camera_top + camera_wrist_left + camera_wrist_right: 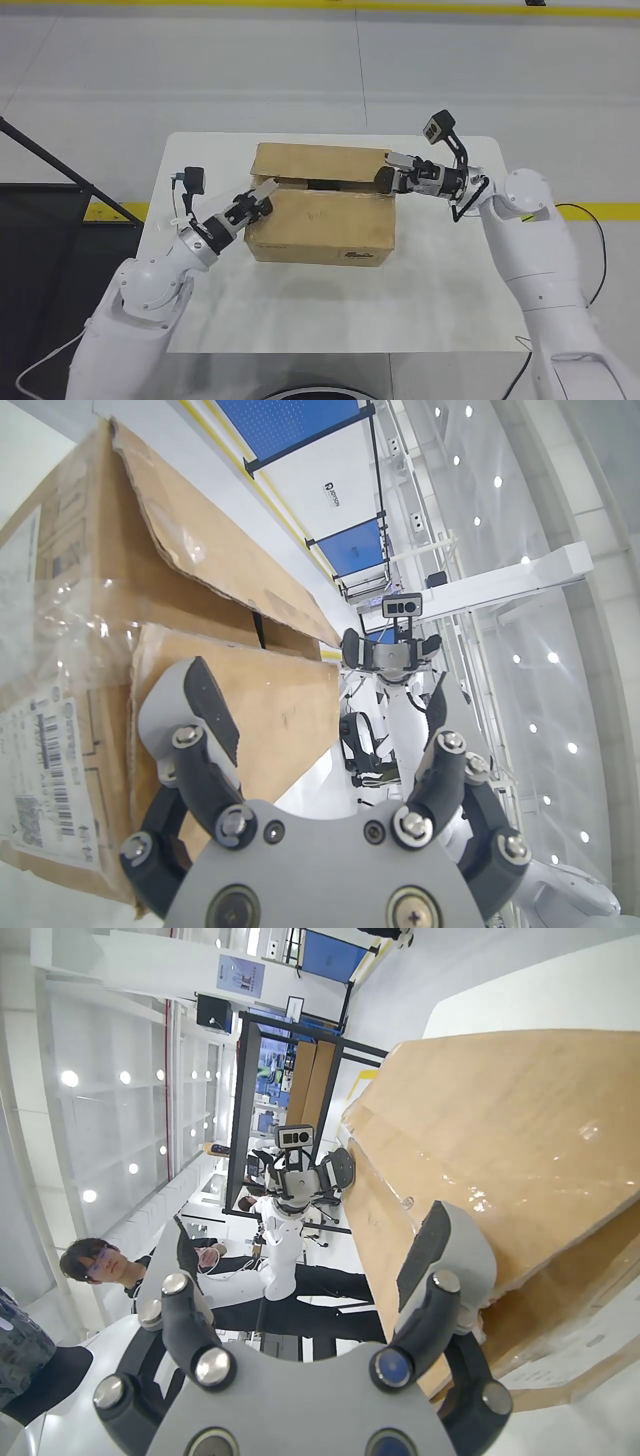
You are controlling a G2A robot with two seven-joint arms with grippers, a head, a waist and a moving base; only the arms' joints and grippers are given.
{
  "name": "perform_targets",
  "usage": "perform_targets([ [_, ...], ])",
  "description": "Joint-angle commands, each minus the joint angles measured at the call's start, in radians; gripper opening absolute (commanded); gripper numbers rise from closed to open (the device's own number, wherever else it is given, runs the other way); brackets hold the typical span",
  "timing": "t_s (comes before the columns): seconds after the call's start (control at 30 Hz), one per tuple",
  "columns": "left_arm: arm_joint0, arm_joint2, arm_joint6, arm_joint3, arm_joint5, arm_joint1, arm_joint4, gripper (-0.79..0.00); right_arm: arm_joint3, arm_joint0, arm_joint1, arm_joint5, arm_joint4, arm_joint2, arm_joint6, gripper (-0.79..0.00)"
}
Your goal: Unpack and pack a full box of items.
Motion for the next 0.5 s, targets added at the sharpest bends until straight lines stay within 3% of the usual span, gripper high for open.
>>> perform_targets([
  [0.0, 0.000, 0.000, 0.010, 0.000, -0.005, -0.001, 0.000, 0.000, 0.010, -0.002, -0.001, 0.002, -0.002, -0.012, -0.005, 0.000],
  [0.17, 0.011, -0.027, 0.048, -0.019, -0.045, -0.001, -0.018, 0.000, 0.042, -0.005, -0.004, -0.003, 0.001, -0.028, -0.020, 0.000],
  [0.47, 0.094, -0.172, 0.200, -0.071, -0.050, 0.001, -0.035, 0.000, 0.075, -0.012, -0.005, -0.020, -0.001, -0.043, -0.041, 0.000],
])
